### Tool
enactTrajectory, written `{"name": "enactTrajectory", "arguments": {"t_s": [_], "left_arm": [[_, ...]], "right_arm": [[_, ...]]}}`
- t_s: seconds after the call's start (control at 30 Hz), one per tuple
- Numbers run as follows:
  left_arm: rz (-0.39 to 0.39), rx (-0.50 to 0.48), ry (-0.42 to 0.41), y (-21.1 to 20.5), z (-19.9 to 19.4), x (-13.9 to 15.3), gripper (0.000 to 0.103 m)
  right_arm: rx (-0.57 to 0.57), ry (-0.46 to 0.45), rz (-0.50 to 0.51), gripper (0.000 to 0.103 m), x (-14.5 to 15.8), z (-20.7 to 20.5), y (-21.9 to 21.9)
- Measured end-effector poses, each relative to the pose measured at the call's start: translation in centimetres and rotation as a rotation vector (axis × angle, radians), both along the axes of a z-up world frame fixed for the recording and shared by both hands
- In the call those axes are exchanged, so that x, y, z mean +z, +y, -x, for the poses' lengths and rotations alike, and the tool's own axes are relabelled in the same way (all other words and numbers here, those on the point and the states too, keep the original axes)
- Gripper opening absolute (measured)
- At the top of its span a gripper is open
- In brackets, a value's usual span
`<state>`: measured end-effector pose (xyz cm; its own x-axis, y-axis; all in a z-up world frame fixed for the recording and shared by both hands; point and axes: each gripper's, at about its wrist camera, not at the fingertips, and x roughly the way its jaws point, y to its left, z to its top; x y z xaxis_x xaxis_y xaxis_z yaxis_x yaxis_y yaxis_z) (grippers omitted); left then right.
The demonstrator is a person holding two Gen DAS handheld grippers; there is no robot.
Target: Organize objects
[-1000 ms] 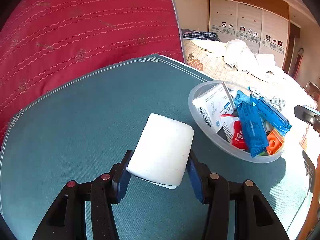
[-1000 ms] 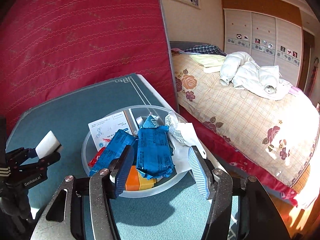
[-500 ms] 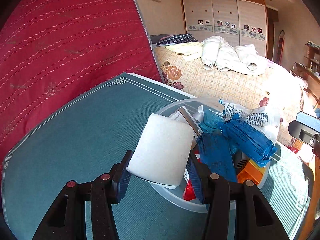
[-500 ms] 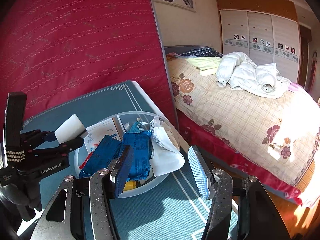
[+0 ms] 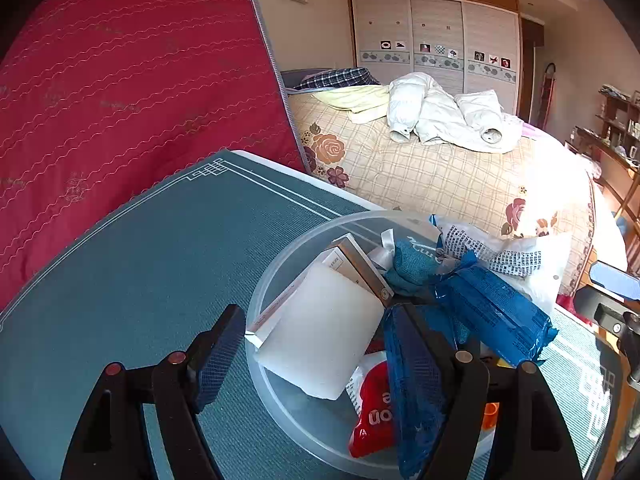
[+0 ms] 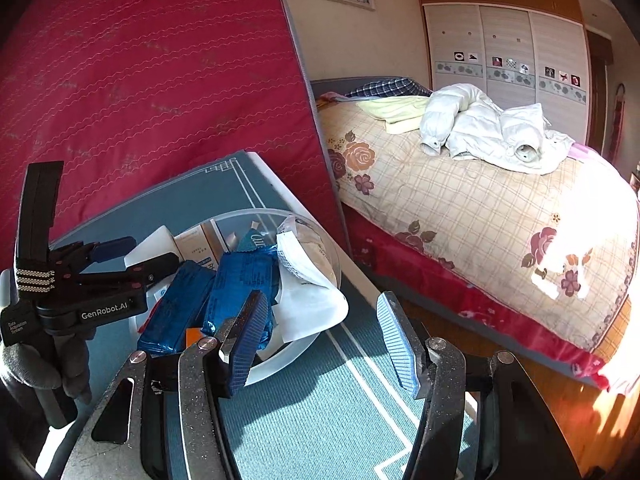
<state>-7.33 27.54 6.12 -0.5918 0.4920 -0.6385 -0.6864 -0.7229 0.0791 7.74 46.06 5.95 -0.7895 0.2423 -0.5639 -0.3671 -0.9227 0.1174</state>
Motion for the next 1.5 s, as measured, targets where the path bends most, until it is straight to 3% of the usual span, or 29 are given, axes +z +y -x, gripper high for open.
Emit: {"name": "enactTrajectory", "arguments": {"t_s": [0.37, 0.53, 0.7, 0.83, 1.0, 1.5], "left_arm": [[-0.07, 0.021, -0.013, -3.0, -1.7, 0.9, 0.095], [-0.094, 0.049, 0.003, -4.7, -2.7, 1.7, 0.103], [-0.081, 0.068, 0.006, -5.4, -3.6, 2.1, 0.103], [-0.025, 0.101, 0.042, -5.5, -4.2, 2.1, 0.103], [-0.052, 0.106, 0.052, -6.6, -4.9, 2.5, 0.103], [-0.045, 0.141, 0.117, -7.0, -6.4, 3.8, 0.103]], "right_arm": [[0.001, -0.008, 0.002, 0.06, 0.2, -0.1, -1.0], [0.012, -0.016, 0.011, 0.07, 0.4, -0.4, -2.4], [0.064, -0.054, 0.022, 0.083, 0.2, -0.2, -4.2], [0.082, -0.087, -0.001, 0.085, -0.1, -0.4, -5.7], [0.087, -0.119, -0.028, 0.093, -0.4, -0.4, -7.2], [0.063, -0.157, -0.129, 0.101, -0.2, 0.5, -10.1]]}}
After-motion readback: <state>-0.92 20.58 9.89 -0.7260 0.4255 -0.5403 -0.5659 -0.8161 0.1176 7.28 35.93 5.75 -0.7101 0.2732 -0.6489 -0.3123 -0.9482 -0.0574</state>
